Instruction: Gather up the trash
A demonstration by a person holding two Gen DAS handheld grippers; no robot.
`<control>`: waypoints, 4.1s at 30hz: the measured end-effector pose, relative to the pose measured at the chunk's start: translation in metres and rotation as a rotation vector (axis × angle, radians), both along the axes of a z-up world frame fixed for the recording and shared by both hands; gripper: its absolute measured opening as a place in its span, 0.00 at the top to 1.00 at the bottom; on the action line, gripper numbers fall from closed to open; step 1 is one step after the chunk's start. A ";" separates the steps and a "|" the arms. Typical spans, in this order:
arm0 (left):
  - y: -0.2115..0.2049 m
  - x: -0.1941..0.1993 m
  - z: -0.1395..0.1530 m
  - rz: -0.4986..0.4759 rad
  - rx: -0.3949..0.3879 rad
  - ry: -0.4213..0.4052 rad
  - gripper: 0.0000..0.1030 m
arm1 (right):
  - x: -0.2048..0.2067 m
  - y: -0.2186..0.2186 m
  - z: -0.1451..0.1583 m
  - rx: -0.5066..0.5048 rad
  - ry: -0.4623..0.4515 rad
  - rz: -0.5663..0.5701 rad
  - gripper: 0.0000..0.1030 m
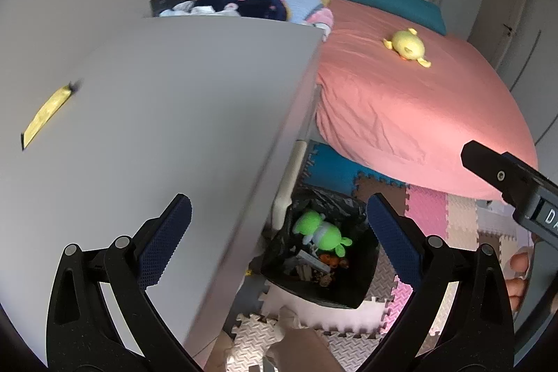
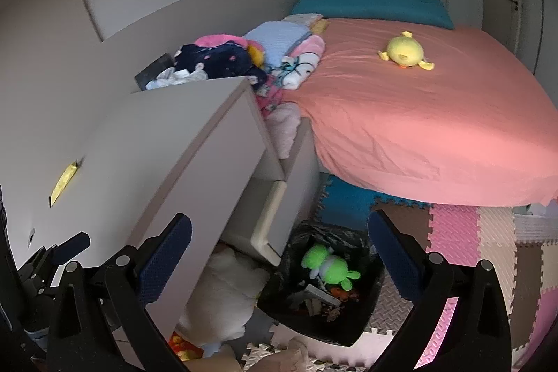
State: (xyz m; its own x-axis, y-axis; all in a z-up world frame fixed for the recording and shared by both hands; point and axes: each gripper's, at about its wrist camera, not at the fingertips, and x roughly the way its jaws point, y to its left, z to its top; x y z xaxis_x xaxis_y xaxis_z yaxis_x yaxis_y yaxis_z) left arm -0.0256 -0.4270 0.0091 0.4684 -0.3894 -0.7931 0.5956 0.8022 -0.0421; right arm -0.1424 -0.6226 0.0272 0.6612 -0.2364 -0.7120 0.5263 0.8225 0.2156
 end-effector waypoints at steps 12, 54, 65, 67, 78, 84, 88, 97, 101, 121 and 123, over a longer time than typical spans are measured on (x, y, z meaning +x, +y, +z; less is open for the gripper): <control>0.079 0.019 0.009 0.106 -0.019 0.010 0.06 | 0.038 0.069 0.010 -0.020 -0.005 0.129 0.02; 0.367 0.044 0.009 0.522 -0.022 0.045 0.06 | 0.134 0.343 0.004 -0.051 0.067 0.587 0.02; 0.432 0.029 0.014 0.617 0.000 0.032 0.06 | 0.141 0.409 -0.001 -0.048 0.084 0.689 0.02; 0.444 0.026 0.012 0.639 -0.001 0.034 0.06 | 0.140 0.418 -0.004 -0.048 0.090 0.701 0.02; 0.496 0.011 -0.012 0.720 0.009 0.074 0.06 | 0.138 0.459 -0.022 -0.070 0.137 0.714 0.02; 0.508 0.012 -0.023 0.737 0.012 0.083 0.06 | 0.133 0.474 -0.038 -0.087 0.165 0.688 0.02; 0.503 0.013 -0.026 0.728 0.052 0.060 0.06 | 0.133 0.476 -0.045 -0.103 0.173 0.657 0.02; 0.498 0.016 -0.028 0.717 0.077 0.038 0.06 | 0.136 0.481 -0.047 -0.173 0.198 0.623 0.02; 0.499 0.017 -0.028 0.717 0.077 0.038 0.06 | 0.136 0.481 -0.047 -0.172 0.199 0.623 0.02; 0.499 0.018 -0.028 0.715 0.076 0.038 0.06 | 0.136 0.481 -0.047 -0.172 0.200 0.623 0.02; 0.499 0.018 -0.028 0.716 0.076 0.038 0.06 | 0.136 0.481 -0.047 -0.172 0.200 0.623 0.02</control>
